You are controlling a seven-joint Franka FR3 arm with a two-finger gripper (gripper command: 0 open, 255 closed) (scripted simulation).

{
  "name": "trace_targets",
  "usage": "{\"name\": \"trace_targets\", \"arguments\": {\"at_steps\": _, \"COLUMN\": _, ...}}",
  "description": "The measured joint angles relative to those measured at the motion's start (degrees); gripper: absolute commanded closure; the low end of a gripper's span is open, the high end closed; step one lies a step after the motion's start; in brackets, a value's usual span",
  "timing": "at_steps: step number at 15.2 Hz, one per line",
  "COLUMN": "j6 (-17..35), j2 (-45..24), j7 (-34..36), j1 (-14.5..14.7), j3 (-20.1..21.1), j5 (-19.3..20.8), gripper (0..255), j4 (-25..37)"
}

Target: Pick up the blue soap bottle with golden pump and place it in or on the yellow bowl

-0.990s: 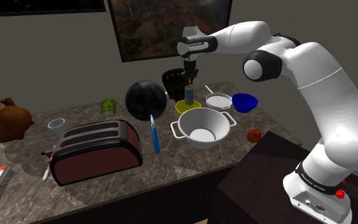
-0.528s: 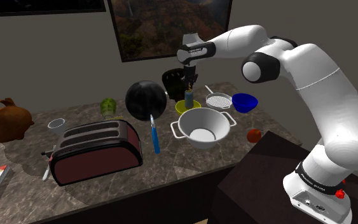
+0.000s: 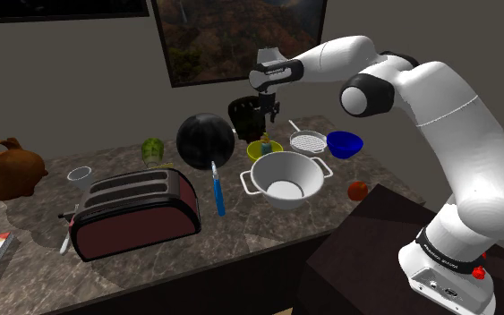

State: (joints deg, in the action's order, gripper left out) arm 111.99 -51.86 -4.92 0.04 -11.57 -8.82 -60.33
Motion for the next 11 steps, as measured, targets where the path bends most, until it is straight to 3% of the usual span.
{"name": "trace_targets", "arguments": {"at_steps": 4, "j6": 0.00, "j2": 0.00, "j7": 0.00, "j1": 0.00, "j3": 0.00, "j5": 0.00, "gripper": 0, "j4": 0.00}}
{"name": "trace_targets", "arguments": {"at_steps": 11, "j6": -5.37, "j2": 2.21, "j7": 0.27, "j1": -0.10, "j3": -0.27, "j5": 0.36, "gripper": 0, "j4": 3.24}}
